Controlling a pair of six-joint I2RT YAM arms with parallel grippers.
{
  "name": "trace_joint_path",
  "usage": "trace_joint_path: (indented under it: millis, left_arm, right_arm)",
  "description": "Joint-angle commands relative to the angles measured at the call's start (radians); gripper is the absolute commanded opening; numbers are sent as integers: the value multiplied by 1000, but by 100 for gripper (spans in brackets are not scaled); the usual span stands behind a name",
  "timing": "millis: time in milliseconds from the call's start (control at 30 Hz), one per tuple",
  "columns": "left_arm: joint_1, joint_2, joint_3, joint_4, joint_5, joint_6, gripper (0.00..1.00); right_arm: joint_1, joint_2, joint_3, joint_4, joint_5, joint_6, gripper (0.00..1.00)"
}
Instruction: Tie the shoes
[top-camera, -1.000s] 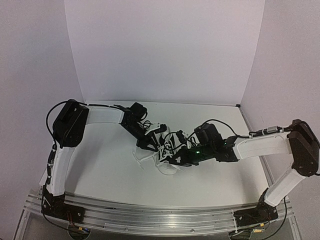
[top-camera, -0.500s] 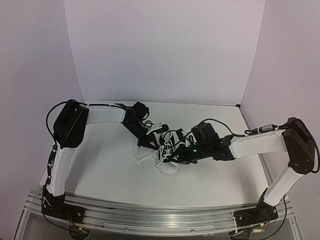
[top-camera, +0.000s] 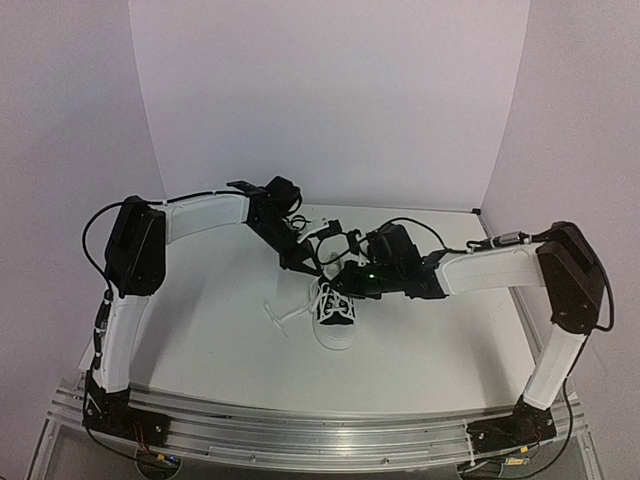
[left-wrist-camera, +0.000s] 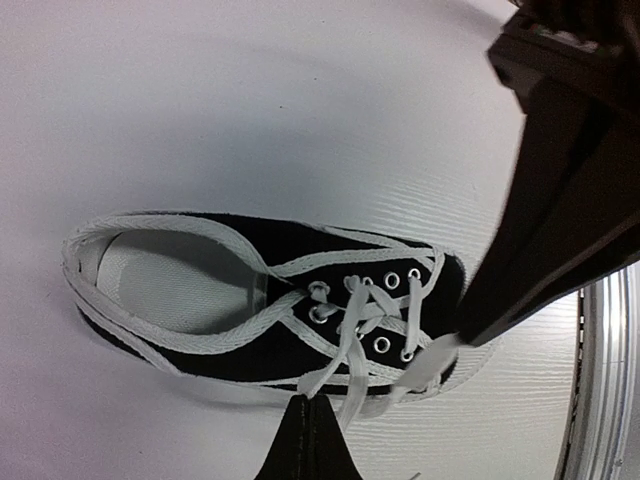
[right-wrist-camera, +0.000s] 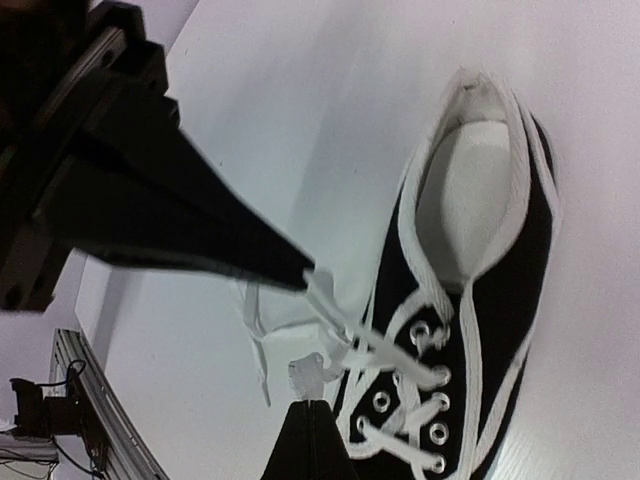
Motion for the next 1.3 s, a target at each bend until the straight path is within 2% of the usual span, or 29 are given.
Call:
trace_joint_path:
  millis: [0, 267, 500, 667, 767, 800, 900, 967, 1033, 1133, 1267]
  left_arm:
    - [-2, -69, 40, -31, 70, -100, 0]
    - [-1, -69, -32, -10, 149, -191, 0]
    - [-3, -17, -140, 145, 279, -348, 0]
    - [-3, 59, -142, 168, 306, -353, 0]
    - [1, 77, -88, 72, 360, -258, 1]
    - [4, 79, -49, 6, 382, -190, 6]
    - [22, 67, 83, -185, 408, 43, 30]
    - [58, 44, 125, -205, 425, 108, 41]
    - [113, 31, 125, -137, 429, 93, 44]
    - [186, 22, 53, 40, 420, 6, 40]
    - [201, 52, -41, 265, 261, -88, 32]
  right_arm:
    - [-5, 114, 113, 13, 62, -48, 0]
    - [-7, 176, 176, 15, 219, -9, 0]
    - [-28, 285, 214, 93, 174, 89, 0]
    - [-41, 303, 179, 134, 175, 127, 0]
    - [-43, 305, 164, 134, 185, 150, 0]
    - [-43, 305, 157, 133, 188, 160, 0]
    - [-43, 311, 151, 132, 187, 172, 0]
    - [-43, 312, 148, 131, 187, 174, 0]
    - [-43, 313, 147, 131, 188, 173, 0]
    - [-43, 313, 152, 130, 186, 169, 0]
    - [-43, 317, 160, 129, 170, 161, 0]
